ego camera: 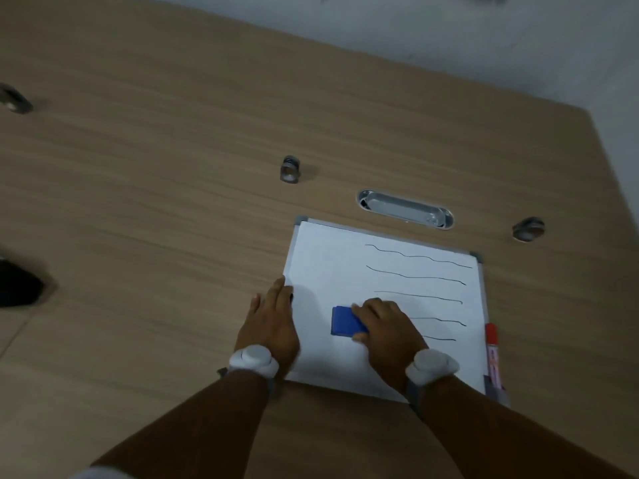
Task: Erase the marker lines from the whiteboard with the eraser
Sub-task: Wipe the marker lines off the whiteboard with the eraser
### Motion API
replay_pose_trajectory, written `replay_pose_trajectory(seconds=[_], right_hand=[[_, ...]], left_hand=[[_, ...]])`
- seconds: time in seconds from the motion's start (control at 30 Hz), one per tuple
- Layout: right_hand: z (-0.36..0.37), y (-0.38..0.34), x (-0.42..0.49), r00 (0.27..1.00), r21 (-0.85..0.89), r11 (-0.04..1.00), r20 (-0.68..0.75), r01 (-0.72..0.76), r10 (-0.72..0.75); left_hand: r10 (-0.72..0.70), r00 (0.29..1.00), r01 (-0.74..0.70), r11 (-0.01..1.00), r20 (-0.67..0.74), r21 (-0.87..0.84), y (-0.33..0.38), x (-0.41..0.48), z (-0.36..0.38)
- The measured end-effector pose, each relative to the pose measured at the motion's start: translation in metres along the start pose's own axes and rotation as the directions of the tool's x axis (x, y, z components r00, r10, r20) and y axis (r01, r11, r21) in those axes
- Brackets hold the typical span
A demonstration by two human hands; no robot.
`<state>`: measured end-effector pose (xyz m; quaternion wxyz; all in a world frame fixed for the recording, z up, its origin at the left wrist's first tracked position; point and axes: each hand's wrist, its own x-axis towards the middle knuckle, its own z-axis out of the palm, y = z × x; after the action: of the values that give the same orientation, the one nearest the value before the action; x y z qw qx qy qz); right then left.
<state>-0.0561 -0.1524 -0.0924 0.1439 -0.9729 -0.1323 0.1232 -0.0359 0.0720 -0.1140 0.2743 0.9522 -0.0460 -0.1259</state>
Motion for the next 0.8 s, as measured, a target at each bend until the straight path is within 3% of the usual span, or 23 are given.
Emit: replay_pose_trajectory(seconds=[0.2, 0.37, 0.57, 0.63, 0.7, 0.8], right_hand=[[-0.01, -0.002, 0.006, 0.998, -0.004, 1.0, 0.069, -0.01, 0.011], [-0.01, -0.004, 0.003, 0.998, 0.011, 1.0, 0.057, -0.021, 0.02], [-0.008, -0.003, 0.001, 1.0, 0.008, 1.0, 0.023, 0.005, -0.006], [-0.012, 0.002, 0.0, 0.998, 0.008, 0.999, 0.031, 0.049, -0.049], [-0.022, 0.014, 0.005, 0.996, -0.018, 0.996, 0.038, 0.082, -0.081], [-0.044, 0.039, 0.031, 1.0, -0.045, 0.999, 0.016, 0.007, -0.006]], left_hand=[[-0.074, 0.992, 0.062, 0.99, 0.098, 0.125, 0.026, 0.009, -0.031], [-0.028, 0.976, -0.067, 0.904, 0.215, 0.421, 0.057, 0.038, -0.047], [-0.134, 0.849, -0.24, 0.764, 0.512, 0.599, 0.075, 0.086, -0.019], [-0.178, 0.831, -0.248, 0.73, 0.528, 0.637, 0.073, 0.089, -0.008], [-0.165, 0.85, -0.204, 0.772, 0.5, 0.601, 0.07, 0.091, 0.002], [-0.183, 0.848, -0.177, 0.787, 0.497, 0.591, 0.067, 0.089, 0.008]])
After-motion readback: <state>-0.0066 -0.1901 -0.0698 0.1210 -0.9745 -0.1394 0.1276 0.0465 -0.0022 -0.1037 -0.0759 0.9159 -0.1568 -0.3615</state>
